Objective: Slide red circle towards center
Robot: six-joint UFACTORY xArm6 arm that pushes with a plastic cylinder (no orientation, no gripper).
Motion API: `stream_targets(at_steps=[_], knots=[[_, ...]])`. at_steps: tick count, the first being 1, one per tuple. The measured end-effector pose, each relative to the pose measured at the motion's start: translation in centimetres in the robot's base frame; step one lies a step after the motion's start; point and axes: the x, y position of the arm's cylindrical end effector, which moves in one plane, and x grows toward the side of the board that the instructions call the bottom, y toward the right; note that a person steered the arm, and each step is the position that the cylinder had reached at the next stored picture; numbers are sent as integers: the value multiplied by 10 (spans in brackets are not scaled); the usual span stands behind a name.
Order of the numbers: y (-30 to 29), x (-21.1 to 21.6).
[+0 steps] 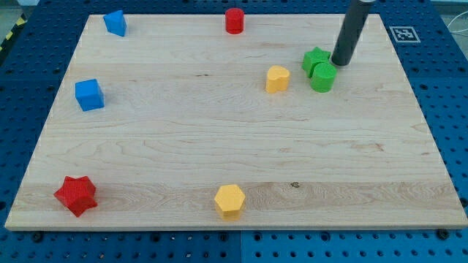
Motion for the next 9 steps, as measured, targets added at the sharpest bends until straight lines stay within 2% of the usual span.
stream_targets(at_steps=[1,3,4,5,6,7,9], knots=[[-28,0],[-39,-1],[-31,-35],[-60,-81],[-115,-117],[-156,-135],[-221,-136]])
